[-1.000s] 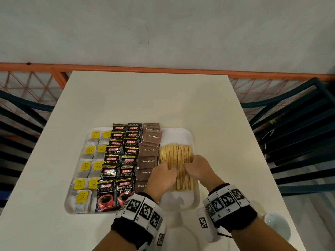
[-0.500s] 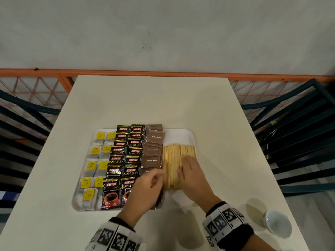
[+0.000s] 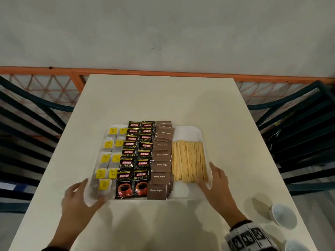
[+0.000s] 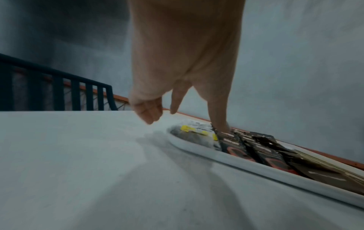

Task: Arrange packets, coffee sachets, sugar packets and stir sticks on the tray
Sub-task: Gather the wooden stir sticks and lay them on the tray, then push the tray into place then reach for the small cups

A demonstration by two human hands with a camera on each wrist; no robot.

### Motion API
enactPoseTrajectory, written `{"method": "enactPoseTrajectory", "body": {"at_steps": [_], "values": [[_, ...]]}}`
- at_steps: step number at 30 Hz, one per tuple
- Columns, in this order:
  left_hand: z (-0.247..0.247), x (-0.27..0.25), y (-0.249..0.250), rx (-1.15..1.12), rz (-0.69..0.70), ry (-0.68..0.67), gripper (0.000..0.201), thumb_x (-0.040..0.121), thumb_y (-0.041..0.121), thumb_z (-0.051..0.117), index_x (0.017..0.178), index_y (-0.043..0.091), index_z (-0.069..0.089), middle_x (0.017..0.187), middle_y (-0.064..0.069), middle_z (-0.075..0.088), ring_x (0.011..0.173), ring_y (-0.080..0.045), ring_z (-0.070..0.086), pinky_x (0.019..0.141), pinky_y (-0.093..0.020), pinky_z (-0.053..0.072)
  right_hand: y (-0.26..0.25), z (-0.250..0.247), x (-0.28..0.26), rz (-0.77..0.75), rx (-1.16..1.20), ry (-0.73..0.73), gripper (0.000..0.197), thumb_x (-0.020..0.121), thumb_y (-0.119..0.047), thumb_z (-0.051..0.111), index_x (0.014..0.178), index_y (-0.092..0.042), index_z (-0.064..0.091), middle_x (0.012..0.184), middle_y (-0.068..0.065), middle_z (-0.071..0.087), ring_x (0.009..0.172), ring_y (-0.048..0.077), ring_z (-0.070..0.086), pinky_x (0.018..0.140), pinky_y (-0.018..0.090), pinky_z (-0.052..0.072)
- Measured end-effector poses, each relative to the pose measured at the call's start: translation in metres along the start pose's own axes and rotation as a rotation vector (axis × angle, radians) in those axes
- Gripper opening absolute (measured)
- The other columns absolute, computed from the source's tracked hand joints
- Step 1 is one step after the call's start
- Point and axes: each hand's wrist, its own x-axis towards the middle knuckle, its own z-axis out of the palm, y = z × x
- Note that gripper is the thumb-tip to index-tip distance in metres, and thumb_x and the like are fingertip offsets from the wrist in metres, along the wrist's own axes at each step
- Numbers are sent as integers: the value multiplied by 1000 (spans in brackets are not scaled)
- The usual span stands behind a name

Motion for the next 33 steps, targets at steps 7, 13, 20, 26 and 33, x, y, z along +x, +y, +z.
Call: {"method": "enactPoseTrajectory", "body": {"at_steps": [7,13,20,26,33], "values": [[-10,-8,5,-151,94,-63,57,47,45,77,96,23,60,101,-4,56,96,-44,53,77,-47,49,22,5,-36,23,-13,-21,66,75,-29,75,132,-13,46,118,-1,48,118,26,43,102,36,35],[-11,2,-1,-183,112,-42,37,61,5,82,77,27,58,70,-2,59,76,-13,46,61,-12,32,30,12,-38,-43,-8,79,46,80,-18,71,123,-14,55,94,-14,46,99,20,49,93,36,43],[-9,16,4,-164,113,-38,27,66,4,78,87,13,64,76,-7,55,69,-5,49,60,-17,33,27,12,-20,-99,-27,72,40,82,-19,68,120,-15,56,88,-15,47,96,20,50,92,35,44],[-6,60,7,-102,126,4,21,73,7,74,93,8,66,78,-10,62,85,-32,60,68,-32,41,5,15,25,-183,-95,99,24,81,-14,67,103,-7,62,85,-1,61,89,29,54,84,39,44],[-9,112,31,-169,130,-27,42,81,14,68,117,5,51,99,-10,63,99,-36,60,82,-37,43,-3,33,106,-207,-254,71,39,82,-47,39,105,-21,57,94,-3,64,81,17,46,78,26,39]]}}
